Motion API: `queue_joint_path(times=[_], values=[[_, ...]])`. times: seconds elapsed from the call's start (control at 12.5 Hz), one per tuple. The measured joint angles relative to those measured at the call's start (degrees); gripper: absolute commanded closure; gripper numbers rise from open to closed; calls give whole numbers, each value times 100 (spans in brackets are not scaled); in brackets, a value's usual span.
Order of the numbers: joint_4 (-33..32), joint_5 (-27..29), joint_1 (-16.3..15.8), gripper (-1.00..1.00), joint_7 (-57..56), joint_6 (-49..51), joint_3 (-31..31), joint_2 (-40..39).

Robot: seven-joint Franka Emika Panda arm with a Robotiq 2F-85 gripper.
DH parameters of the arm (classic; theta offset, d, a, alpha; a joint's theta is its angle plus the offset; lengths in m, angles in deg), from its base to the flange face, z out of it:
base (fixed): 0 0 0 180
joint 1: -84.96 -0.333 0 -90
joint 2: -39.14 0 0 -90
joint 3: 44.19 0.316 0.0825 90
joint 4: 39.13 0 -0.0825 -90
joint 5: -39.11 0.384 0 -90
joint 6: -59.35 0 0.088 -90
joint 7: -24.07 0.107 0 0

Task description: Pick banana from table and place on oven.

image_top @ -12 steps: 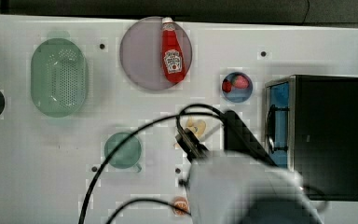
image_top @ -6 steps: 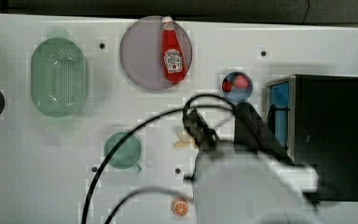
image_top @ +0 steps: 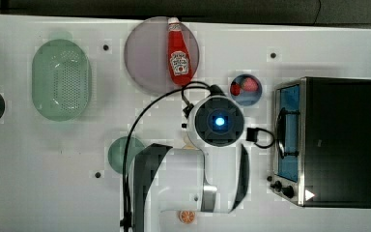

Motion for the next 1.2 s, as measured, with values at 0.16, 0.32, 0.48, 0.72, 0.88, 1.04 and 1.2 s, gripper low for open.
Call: queue_joint_path(times=[0.16,0.32,0.48,0.72,0.88,1.04,1.2], values=[[-358,45,-24,-100,0,-425,32,-250],[-515,73,-83,-100,2,-741,10,-476],[-526,74,-84,-100,5,-1032,89,-788],[-459,8,-83,-100,17,-1578,243,-1528],[-560,-52,-116,-100,23,-1729,330,-1832],[-548,-37,-153,-100,27,-2252,364,-2106],[-560,-52,-165,-69,26,-2526,305,-2277]])
